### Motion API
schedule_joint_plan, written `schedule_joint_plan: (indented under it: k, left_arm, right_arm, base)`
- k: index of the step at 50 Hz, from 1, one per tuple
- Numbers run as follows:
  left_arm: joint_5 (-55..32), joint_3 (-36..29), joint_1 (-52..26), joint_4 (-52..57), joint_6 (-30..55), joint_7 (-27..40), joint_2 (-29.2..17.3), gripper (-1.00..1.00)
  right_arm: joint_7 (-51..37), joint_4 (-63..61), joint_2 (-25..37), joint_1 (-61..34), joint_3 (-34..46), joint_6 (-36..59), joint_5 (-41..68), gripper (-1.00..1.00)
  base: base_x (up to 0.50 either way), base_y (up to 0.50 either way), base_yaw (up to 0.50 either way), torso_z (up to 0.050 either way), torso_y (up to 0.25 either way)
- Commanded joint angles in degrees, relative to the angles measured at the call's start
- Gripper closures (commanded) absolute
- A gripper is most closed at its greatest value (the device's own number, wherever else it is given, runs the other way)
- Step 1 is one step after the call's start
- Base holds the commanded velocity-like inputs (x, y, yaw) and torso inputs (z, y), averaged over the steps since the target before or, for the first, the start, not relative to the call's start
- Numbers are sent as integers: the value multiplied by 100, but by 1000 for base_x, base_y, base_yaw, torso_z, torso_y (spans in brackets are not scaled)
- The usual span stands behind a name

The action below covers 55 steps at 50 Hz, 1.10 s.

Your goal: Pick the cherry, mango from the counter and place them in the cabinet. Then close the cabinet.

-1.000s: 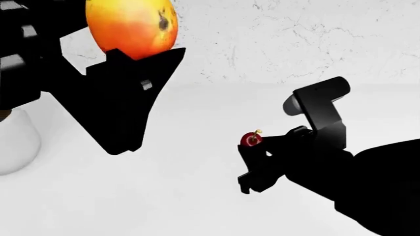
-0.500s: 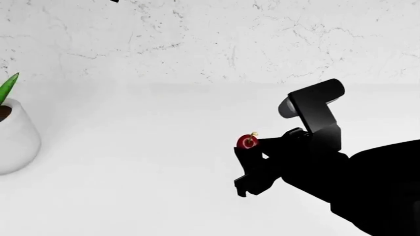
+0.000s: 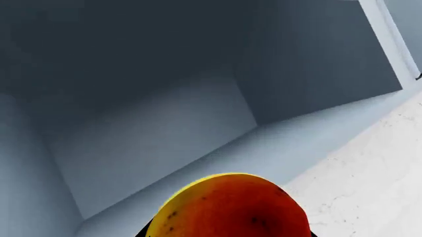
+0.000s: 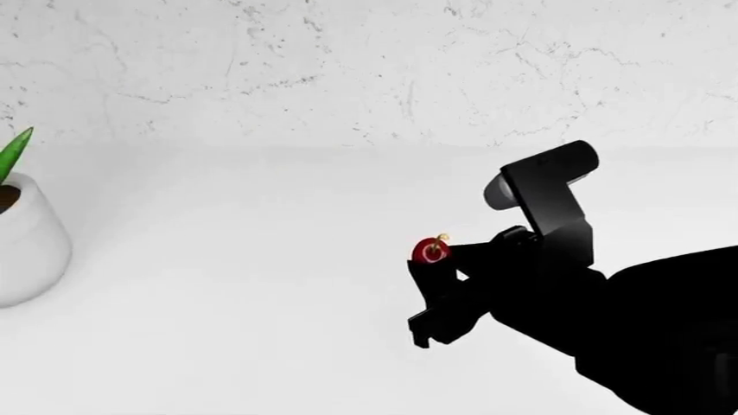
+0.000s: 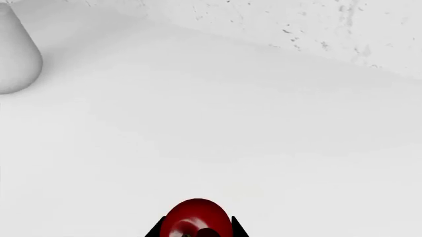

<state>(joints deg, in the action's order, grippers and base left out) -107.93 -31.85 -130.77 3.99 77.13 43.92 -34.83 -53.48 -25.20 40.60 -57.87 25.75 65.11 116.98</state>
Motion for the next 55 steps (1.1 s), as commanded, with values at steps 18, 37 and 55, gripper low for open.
schedule_joint_plan:
  k: [18, 37, 55]
  left_arm:
    - [6193, 1448, -420, -2052, 165, -2960, 2206, 100]
    - [10485, 2471, -422, -3729, -899, -5103, 3480, 100]
    - [9736, 1957, -422, -5207, -2243, -4256, 3482, 100]
  right_arm:
    - [234, -67, 31, 193, -52, -36, -217, 100]
    - [375, -202, 161, 475, -133, -112, -366, 100]
    - [363, -262, 216, 527, -70, -133, -323, 100]
  base:
    - [0, -4, 0, 15, 21]
    - [0, -4, 4, 17, 28]
    - [0, 0, 0, 0, 1]
